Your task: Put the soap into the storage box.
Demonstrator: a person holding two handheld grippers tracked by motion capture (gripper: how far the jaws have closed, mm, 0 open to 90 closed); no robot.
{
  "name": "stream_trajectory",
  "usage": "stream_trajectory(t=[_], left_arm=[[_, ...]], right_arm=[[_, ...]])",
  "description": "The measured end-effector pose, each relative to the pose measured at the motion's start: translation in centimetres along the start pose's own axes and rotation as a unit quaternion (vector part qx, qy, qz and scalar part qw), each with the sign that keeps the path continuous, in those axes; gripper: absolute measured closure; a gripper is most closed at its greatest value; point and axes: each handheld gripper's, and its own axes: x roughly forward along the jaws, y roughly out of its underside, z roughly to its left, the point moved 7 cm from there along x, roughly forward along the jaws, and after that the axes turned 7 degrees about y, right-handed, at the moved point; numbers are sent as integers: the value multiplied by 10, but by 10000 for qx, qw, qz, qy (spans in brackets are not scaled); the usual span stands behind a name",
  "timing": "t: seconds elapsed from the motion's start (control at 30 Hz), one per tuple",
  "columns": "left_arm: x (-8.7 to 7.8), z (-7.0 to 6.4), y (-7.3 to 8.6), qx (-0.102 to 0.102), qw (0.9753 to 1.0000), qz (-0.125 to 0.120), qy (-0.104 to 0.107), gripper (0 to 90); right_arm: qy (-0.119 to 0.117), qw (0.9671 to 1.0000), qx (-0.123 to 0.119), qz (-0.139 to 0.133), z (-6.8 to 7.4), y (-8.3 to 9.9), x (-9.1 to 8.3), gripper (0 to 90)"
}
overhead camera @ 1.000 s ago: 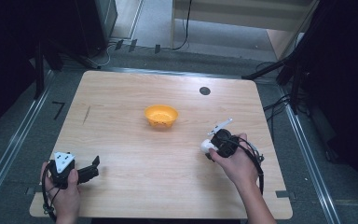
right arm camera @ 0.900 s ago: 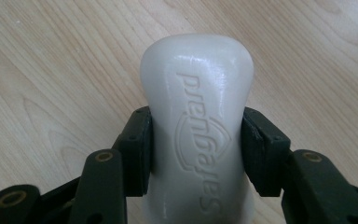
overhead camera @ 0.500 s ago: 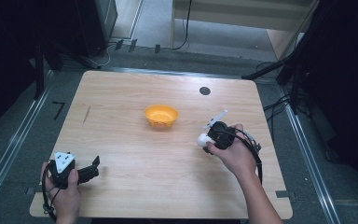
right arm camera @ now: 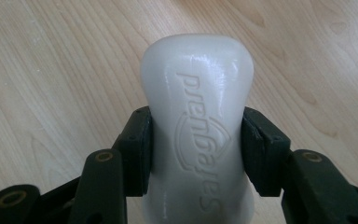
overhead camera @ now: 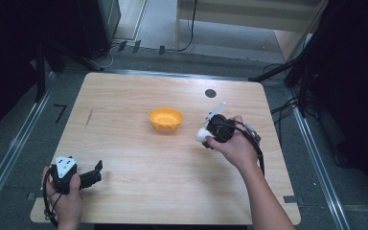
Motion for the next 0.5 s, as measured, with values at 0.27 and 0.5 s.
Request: stream_trajectory(t=[0.27,0.5], left_arm=[[0,0,0,1,10000,16,17,0],[1,0,0,2,10000,24,29,0]], right_arm=[[-9,9998,-174,-24,-4,-14,2,510],[-53,9993,-376,-6,-5,-23,6,509]])
